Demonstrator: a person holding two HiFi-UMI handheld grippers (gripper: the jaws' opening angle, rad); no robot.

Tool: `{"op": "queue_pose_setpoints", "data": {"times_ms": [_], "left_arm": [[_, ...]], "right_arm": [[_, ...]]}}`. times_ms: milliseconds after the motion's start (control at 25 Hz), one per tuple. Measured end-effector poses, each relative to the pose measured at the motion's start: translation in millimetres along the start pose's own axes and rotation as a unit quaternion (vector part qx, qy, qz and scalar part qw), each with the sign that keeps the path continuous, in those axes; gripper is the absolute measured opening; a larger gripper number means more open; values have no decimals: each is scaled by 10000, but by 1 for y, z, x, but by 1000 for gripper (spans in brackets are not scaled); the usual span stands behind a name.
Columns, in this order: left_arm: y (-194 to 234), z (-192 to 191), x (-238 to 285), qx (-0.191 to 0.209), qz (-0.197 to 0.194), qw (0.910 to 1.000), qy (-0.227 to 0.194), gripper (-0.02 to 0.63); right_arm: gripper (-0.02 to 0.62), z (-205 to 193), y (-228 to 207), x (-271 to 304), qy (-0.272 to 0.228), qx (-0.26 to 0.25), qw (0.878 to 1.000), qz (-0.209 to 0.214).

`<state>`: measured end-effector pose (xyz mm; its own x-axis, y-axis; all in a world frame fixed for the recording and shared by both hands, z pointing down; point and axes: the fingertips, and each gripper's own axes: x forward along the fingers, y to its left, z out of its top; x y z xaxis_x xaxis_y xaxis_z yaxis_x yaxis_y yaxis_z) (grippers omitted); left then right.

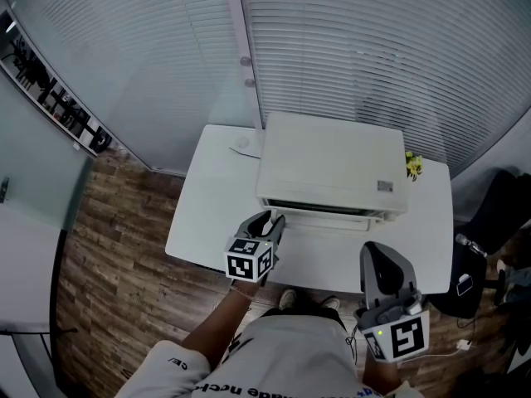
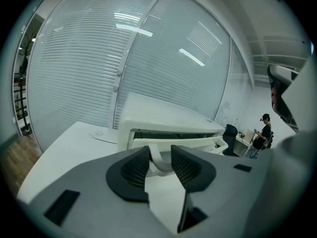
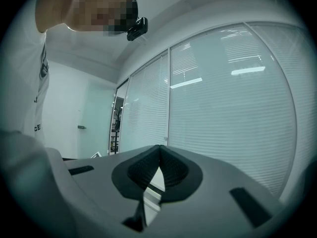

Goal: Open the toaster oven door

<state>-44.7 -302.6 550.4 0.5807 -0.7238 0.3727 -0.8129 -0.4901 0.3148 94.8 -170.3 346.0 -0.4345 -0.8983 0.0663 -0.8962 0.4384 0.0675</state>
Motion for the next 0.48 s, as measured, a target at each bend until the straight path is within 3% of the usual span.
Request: {"op": "queue_pose_setpoints", "data": {"times_ms": [480], "left_arm": [[-4,-20,-13,9,-128,9998,163,153]], "right_arm": [[8,0,3,-1,10,-19,10000,26]]}}
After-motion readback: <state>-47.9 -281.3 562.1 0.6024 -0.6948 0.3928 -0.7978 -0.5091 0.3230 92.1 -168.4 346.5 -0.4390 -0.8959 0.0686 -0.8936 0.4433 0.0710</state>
